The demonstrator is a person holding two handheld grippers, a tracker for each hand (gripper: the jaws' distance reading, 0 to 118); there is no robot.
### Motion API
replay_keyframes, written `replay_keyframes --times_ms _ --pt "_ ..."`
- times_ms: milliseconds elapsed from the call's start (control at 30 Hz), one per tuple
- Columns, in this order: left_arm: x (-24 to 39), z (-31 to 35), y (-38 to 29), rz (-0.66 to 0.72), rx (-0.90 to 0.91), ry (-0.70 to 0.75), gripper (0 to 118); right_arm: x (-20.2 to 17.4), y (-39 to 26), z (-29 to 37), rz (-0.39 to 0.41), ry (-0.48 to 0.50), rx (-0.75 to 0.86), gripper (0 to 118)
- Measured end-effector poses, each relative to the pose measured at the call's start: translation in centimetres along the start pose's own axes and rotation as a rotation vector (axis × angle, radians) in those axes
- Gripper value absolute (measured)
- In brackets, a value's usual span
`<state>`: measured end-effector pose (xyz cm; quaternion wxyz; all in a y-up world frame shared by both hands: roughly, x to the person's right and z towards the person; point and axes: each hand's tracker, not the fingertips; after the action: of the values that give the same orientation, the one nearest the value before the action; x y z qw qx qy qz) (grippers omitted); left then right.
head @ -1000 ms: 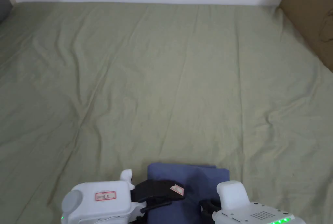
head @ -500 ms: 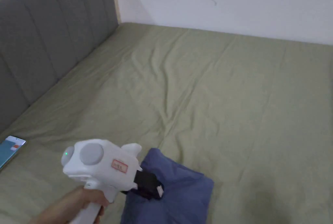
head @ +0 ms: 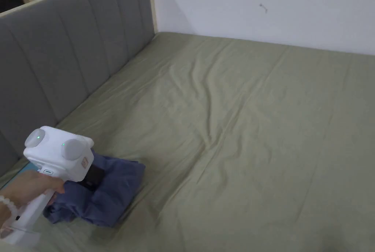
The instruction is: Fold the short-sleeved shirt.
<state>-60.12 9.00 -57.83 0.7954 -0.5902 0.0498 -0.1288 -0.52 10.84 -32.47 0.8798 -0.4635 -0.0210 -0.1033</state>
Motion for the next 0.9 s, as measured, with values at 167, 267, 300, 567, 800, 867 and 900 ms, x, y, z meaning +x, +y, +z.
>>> replay_keyframes --times_ms 167,267,300,567,800,867,900 --pt "-0.7 4.8 -1.1 0.186 0.086 -0.071 98 0.4 0.6 0.7 -0.008 0.001 0.024 4" --pt "0.1 10.1 -2.1 0.274 0.239 -0.173 90 0.8 1.0 1.6 -0.018 0.02 0.059 4" --pt "1.0 12.1 -2.7 0.25 0.282 -0.207 76 0.8 1.1 2.1 -0.019 0.028 0.071 4" --pt "12.8 26.9 -7.7 0.176 0.674 -0.274 4 -0.7 3.0 8.2 -0.008 0.11 0.293 4" --pt "21.5 34.1 -11.3 0.113 0.87 -0.277 2 -2.7 4.6 15.1 0.064 0.095 0.571 4" --pt "23.5 35.8 -12.4 0.102 0.942 -0.294 2 -3.2 4.9 17.2 0.071 0.087 0.654 4" --pt "24.4 36.7 -13.0 0.108 0.976 -0.257 2 -4.0 4.9 18.6 0.078 0.065 0.703 4"
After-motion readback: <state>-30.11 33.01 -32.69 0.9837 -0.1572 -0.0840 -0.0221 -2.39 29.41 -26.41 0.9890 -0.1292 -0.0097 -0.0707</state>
